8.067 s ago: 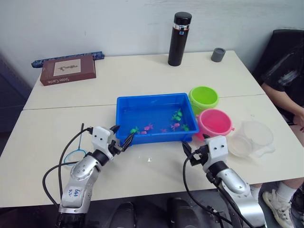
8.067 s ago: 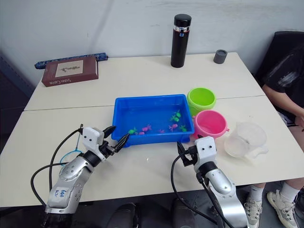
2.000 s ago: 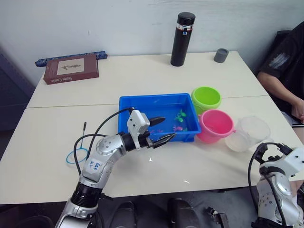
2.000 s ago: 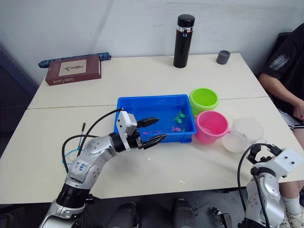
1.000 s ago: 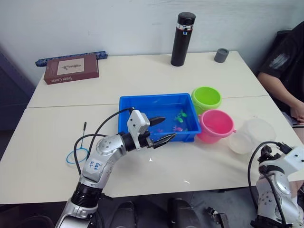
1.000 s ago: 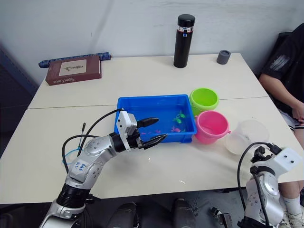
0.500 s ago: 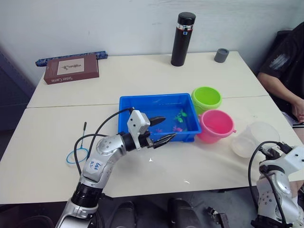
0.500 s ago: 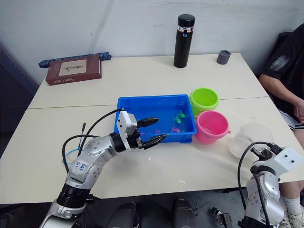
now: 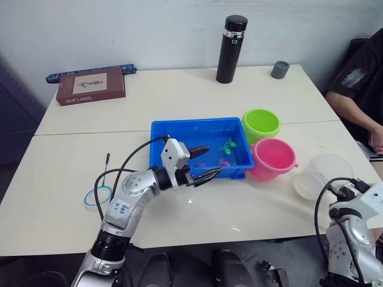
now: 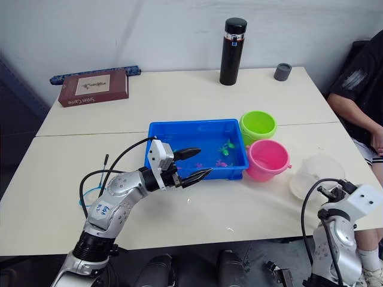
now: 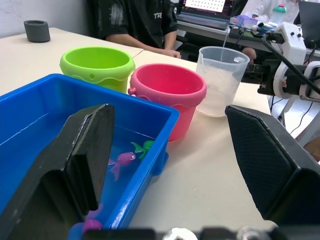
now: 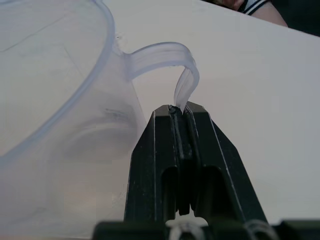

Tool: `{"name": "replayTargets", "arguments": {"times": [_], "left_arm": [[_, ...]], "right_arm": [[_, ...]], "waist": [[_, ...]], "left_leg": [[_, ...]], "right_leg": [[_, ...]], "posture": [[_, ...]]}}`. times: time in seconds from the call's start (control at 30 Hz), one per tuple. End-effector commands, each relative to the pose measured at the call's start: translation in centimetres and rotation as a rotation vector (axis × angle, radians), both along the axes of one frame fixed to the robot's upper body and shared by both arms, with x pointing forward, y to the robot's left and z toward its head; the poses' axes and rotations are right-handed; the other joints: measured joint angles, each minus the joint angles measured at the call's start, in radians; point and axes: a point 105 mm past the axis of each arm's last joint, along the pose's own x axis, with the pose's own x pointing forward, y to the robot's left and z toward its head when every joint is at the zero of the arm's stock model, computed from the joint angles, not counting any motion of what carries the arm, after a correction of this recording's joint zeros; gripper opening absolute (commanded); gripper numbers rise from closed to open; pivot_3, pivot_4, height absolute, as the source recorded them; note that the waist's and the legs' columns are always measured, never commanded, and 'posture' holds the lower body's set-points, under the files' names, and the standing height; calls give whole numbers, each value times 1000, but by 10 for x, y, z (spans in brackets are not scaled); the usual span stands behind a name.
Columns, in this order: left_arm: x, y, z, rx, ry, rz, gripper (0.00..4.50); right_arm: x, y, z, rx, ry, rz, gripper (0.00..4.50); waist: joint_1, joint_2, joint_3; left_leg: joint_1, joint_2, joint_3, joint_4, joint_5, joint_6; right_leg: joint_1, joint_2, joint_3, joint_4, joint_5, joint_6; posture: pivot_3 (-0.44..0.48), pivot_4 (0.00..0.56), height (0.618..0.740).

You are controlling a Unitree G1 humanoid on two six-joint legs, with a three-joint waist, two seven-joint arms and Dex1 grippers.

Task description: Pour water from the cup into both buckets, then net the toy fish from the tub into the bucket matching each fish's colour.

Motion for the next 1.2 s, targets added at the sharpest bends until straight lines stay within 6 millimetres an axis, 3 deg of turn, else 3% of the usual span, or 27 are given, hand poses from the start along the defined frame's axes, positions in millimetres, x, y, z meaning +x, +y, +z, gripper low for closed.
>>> {"name": "replayTargets", "arguments": {"times": [0.03, 0.53, 1.2], "left_arm": [[-2, -1, 11, -22, -47, -8, 3822], [-3, 6, 16, 10, -54, -36, 3822], [0, 10, 25, 34, -89, -30, 3822]], "right_arm": [[-2, -5, 38, -125, -77, 16, 63], [10, -12, 79, -374, -76, 103, 63], [43, 8, 119, -857, -40, 316, 63]], "waist": [[-1, 0, 0], [0, 1, 0], [0, 1, 0]], "left_leg": [[0, 0, 0, 0, 0, 0], [0, 0, 2, 0, 0, 0], [-1, -1, 4, 0, 0, 0]], "right_leg": [[0, 0, 0, 0, 0, 0], [0, 1, 0, -1, 0, 0], [0, 1, 0, -2, 3, 5]], "posture": [[0, 150, 740], [0, 150, 740], [0, 150, 740]]}}
